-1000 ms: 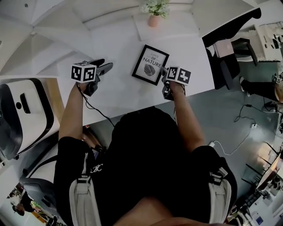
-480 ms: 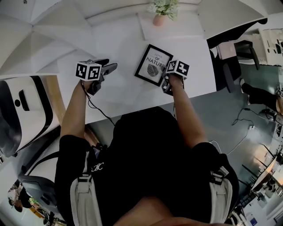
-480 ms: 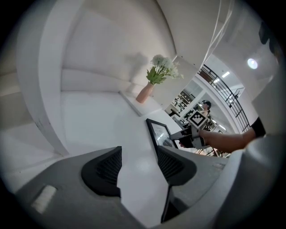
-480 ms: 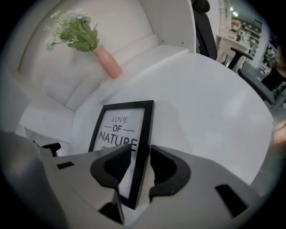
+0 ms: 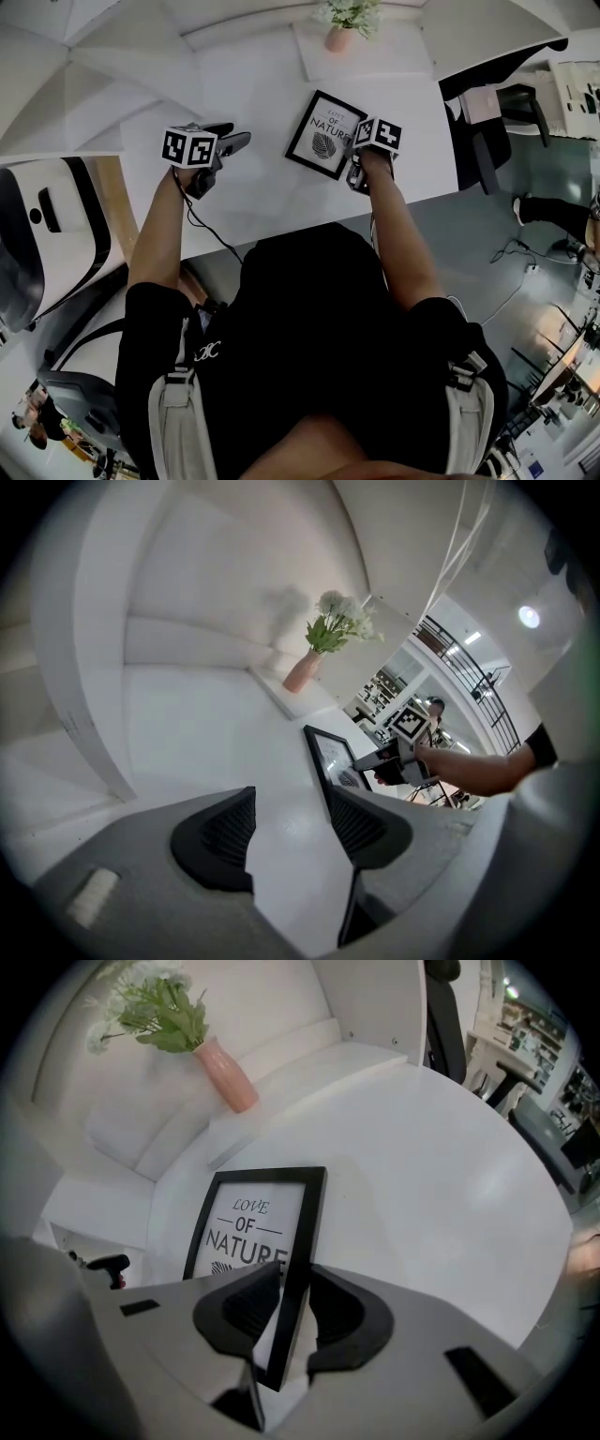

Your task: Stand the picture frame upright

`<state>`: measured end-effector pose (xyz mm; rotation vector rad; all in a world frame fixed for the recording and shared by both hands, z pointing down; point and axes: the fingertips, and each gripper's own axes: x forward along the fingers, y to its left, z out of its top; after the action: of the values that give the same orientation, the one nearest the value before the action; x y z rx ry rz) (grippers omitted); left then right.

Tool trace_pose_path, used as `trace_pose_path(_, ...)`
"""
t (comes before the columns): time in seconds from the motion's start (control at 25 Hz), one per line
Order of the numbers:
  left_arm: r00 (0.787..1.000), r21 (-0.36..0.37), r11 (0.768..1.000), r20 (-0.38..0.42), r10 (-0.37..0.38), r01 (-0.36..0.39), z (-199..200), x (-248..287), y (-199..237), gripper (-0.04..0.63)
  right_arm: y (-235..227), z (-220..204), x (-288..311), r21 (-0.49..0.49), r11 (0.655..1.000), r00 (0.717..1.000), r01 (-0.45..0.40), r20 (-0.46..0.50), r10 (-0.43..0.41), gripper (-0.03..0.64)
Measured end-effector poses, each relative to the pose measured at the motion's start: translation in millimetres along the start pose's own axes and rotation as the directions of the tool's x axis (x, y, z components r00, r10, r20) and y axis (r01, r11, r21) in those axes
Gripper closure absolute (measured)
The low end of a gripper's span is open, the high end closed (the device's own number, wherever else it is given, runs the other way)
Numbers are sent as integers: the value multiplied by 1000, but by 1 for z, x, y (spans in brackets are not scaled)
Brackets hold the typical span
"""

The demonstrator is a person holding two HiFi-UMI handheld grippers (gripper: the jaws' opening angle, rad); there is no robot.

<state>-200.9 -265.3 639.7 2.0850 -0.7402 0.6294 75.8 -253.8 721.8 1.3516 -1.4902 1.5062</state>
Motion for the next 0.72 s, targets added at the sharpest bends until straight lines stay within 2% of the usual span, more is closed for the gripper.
trace_pose_path(0.16,1000,7,1000,-1,0,0,2,1,-3,348,-3,1,1,31,999,999,-34,-4,34,532)
trace_pose_path(0.52,1000,5,1000,-4,-8,8,-1,6,-13,348,-4,0,1,51,995,996,-92,-7,92,535)
trace_pose_path(0.72,1000,-5,1000,-6,-15,15,-3,8,-14,348,-5,0,1,78,984,987,-160,1,161,535)
